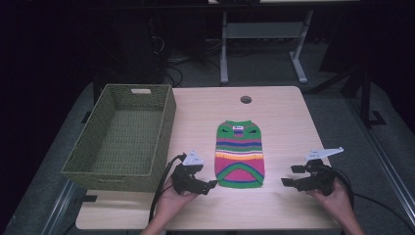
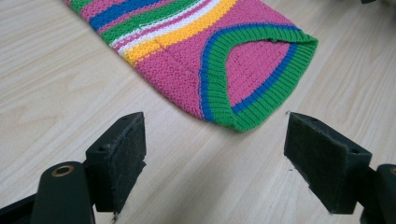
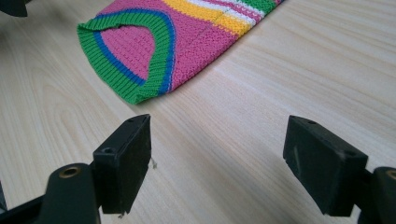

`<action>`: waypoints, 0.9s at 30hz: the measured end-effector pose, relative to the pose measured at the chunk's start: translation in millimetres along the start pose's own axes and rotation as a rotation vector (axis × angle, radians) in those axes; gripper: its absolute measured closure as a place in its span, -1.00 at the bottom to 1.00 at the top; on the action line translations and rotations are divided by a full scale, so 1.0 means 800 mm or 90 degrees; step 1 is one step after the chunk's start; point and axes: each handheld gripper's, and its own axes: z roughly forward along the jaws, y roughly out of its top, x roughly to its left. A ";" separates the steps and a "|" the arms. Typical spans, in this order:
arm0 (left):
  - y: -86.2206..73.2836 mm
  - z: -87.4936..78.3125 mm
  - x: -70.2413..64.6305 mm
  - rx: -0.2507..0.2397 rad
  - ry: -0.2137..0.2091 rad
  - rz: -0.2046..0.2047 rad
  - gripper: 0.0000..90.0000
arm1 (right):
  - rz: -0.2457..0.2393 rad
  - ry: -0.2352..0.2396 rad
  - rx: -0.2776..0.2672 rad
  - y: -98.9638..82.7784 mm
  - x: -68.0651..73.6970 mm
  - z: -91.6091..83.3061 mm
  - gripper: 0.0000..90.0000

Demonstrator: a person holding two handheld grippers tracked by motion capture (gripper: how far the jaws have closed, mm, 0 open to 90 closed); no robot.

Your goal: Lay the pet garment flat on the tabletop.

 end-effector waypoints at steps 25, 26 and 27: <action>-0.023 -0.014 -0.006 -0.006 0.005 -0.009 -0.55 | 0.009 -0.001 -0.008 -0.037 0.003 -0.008 -0.49; -0.024 -0.015 -0.005 -0.006 0.002 -0.010 -0.55 | 0.006 -0.001 -0.009 -0.038 0.003 -0.009 -0.49; -0.025 -0.015 -0.005 -0.007 0.003 -0.010 -0.55 | 0.008 -0.003 -0.009 -0.039 0.004 -0.010 -0.49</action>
